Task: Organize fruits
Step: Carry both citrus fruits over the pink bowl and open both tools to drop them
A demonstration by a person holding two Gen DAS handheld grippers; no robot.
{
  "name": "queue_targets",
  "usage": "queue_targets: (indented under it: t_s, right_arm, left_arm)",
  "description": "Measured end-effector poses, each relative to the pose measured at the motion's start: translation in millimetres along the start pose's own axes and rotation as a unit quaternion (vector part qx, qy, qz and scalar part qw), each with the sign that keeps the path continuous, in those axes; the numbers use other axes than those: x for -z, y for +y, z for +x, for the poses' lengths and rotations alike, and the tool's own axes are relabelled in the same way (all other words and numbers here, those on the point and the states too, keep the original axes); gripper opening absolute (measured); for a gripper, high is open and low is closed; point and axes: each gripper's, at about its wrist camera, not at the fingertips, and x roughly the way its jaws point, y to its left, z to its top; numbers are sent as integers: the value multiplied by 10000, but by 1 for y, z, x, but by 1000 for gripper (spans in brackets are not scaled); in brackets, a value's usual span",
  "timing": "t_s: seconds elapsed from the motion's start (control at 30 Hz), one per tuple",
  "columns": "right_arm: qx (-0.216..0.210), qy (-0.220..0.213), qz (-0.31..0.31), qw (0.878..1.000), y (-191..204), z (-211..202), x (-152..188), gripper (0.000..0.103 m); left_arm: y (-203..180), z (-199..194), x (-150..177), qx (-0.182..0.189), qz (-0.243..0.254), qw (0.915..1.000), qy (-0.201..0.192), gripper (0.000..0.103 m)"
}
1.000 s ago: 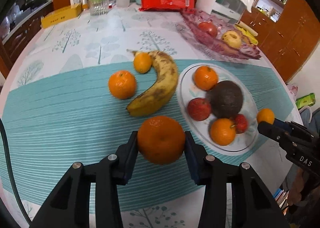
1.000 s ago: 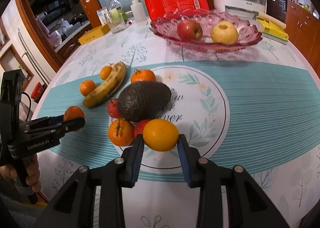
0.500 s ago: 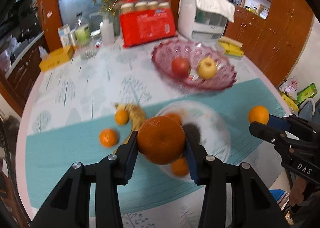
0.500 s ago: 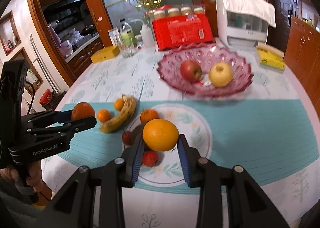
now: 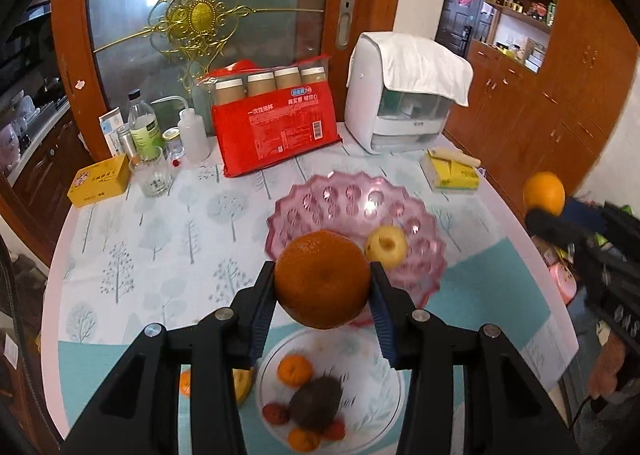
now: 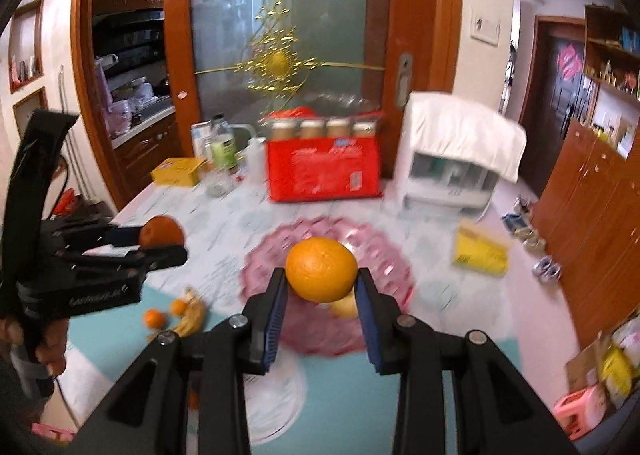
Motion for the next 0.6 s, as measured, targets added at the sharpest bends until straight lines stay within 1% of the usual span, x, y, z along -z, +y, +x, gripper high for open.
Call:
queue_targets:
  t_s: [0.13,0.2,0.27,0.33,0.5,0.6]
  right_arm:
    - [133,93,64,9998,-32,39,-26,35]
    - [149,182,70,9997,-43,65,-33,35]
    - [104,359,115,9992,-52,95,-34,35]
    - [-6,523,161,9985,-56,121,-31,35]
    - [-282,980,270,9944,-54,184,-7,35]
    - [-418,1189,303,9916,-52,209,6,35]
  left_arm:
    - [-10,34,-14,-117,-100,9998,138,43]
    - [-14,58,-16,-243,-168,9993,250,43]
    - [-17,85,-13,-288,-295,9981,456,43]
    - [-19,104,-10,-294,-400,9970,596,43]
    - [-25,158,5,-466,-639,9928,902,43]
    - [-25,181,12,-562,-733,9901,1055,43]
